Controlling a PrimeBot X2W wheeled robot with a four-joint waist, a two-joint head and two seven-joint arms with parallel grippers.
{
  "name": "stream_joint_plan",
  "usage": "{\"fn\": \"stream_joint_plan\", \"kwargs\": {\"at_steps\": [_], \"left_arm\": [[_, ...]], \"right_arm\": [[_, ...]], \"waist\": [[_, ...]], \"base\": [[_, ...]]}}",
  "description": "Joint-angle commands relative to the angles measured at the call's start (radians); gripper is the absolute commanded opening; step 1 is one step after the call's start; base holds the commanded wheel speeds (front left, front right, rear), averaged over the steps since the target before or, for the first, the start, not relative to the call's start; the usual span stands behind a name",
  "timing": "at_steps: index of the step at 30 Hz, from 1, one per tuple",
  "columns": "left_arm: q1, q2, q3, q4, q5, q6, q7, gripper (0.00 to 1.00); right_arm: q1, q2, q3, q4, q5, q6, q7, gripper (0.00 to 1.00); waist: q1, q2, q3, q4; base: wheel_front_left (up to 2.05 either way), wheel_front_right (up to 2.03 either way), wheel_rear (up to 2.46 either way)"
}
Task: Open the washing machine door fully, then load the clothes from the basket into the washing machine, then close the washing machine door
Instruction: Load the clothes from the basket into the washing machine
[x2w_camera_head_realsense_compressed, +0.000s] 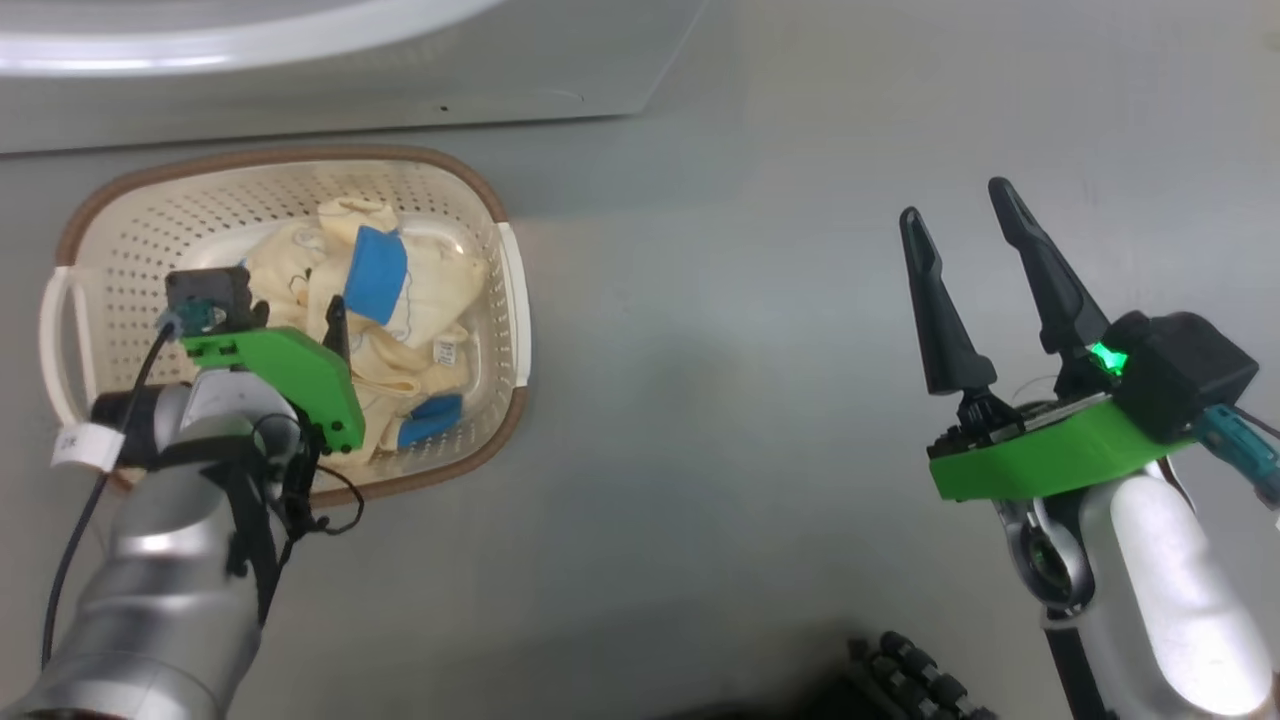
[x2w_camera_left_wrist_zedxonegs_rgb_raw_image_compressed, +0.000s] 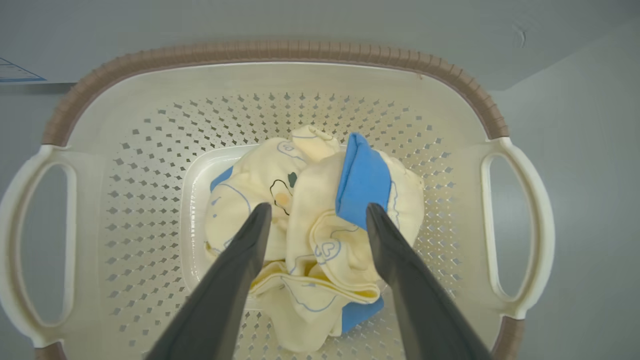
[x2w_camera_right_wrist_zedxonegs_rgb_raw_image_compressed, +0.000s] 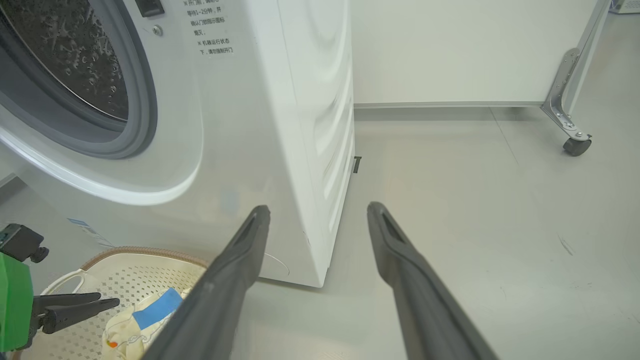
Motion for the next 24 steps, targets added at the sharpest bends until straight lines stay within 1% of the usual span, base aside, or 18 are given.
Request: {"fn": "stream_joint_plan", "kwargs": {"at_steps": [1,8,18,24], "left_arm": [[-0.009,0.034,0.023,-0.005,-0.004,-0.005,0.0,1.0],[-0.084,0.056,0.028,0.058,-0.042,-0.021,0.044,1.0],[-0.156,0.1,0.013,0.091,-0.087,-0.024,0.139,1.0],[-0.19,0.115,0.0,0.1,-0.099,-0.024,0.161,1.0]], "right_arm": [[-0.003,-0.008,0.02,-0.034,0.007,-0.003,-0.009,1.0],[-0.035,-0.008,0.034,-0.049,0.023,-0.003,-0.009,1.0],[-0.057,-0.008,0.05,-0.072,0.023,-0.003,-0.009,1.0],[-0.062,-0.008,0.06,-0.077,0.021,-0.003,-0.009,1.0]], "waist": [[-0.0003,0.0,0.056,-0.036],[-0.0003,0.0,0.147,-0.066],[-0.0003,0.0,0.254,-0.095],[-0.0003,0.0,0.295,-0.102]], "base": [[0.0,0.0,0.0],[0.0,0.0,0.0],[0.0,0.0,0.0],[0.0,0.0,0.0]]}}
